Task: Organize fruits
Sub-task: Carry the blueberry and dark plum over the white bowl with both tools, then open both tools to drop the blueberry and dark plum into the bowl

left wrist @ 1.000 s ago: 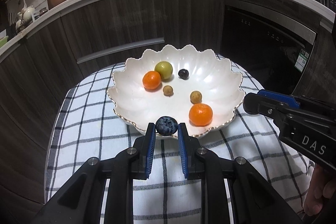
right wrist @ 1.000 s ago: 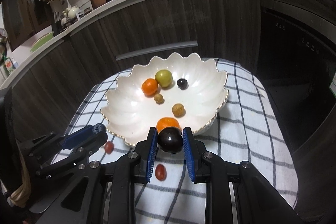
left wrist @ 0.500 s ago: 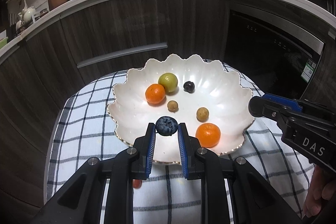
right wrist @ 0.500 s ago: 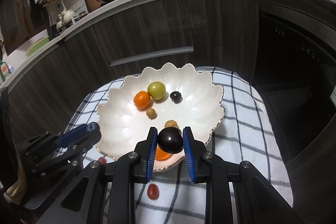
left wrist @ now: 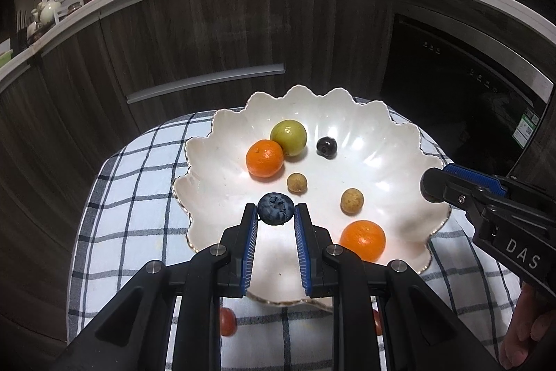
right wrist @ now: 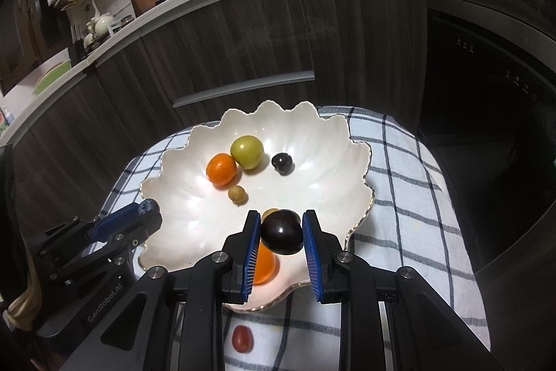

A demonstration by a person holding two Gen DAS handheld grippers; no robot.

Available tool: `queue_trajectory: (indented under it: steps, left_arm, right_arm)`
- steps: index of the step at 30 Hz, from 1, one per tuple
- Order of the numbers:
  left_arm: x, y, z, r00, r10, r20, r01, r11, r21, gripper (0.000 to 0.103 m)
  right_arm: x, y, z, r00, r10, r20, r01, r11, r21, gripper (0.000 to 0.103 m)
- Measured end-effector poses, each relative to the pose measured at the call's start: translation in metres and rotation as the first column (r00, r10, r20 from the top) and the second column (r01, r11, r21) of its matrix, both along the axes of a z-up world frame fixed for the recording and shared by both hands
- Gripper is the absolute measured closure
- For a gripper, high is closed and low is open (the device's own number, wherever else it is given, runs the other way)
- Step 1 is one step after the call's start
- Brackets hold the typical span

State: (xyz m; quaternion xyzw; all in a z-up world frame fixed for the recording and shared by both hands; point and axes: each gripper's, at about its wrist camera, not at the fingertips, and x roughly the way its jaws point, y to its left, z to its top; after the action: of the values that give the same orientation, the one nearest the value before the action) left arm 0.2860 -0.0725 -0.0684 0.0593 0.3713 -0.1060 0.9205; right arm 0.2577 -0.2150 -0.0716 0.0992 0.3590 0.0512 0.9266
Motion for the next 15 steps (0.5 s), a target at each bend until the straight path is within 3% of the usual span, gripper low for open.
queue_trajectory:
  steps: [12, 15]
  left_arm:
    - [0.017, -0.001, -0.014, 0.999, 0.023, -0.037, -0.024, 1.0, -0.014, 0.08]
    - [0.018, 0.0, -0.016, 0.999, 0.025, -0.046, -0.026, 0.999, -0.019, 0.07]
  right_arm:
    - [0.017, -0.002, -0.013, 0.999, -0.016, -0.034, 0.016, 1.0, 0.002, 0.077]
    - [0.019, -0.002, -0.016, 0.999, -0.02, -0.045, 0.02, 1.0, 0.003, 0.076]
